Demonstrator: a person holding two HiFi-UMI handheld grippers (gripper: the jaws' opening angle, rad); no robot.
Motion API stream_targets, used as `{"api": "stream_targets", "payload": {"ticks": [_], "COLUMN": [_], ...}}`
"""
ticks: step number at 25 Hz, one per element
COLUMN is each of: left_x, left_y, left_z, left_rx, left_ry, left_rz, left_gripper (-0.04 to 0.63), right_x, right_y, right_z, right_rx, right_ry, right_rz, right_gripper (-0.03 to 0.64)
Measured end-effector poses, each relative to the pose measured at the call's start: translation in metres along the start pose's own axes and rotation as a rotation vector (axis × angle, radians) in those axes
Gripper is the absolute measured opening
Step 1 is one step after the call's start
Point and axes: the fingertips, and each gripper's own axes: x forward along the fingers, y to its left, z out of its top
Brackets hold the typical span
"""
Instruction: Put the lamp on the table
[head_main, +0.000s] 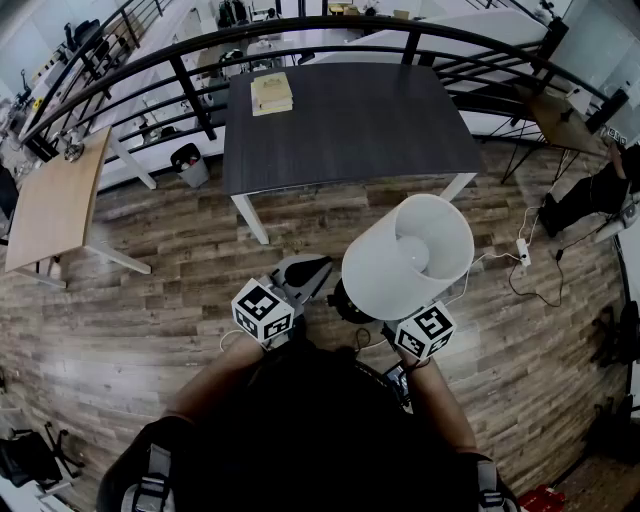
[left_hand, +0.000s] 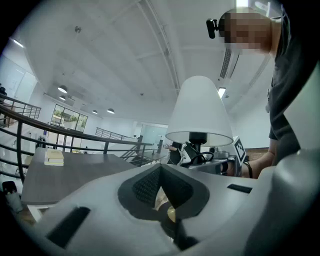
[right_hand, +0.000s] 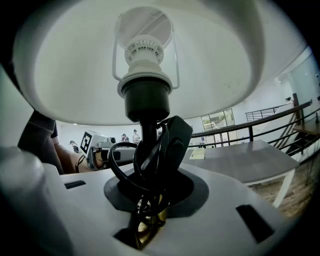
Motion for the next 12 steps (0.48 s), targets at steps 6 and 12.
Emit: {"api": "stream_targets", "payload": {"ticks": [6,12], "left_x": [-0.007,-0.025], "left_y": [0.027,0.072], "left_z": [-0.003,-0.005], "left_rx": [-0.012,-0.028], "left_ry": [-0.003,0.002], "left_rz": [0.018,0.024], "left_gripper": [0.009,0.009], "right_x": [0.019,0.062], "right_y": [-0.007,-0.003], "right_z": [-0.005,-0.008], "right_rx": [-0.001,0.003], "right_ry": [0.014,0.019], "right_rz": [-0.004,0.037], "right_gripper": [0.094,0.094]}}
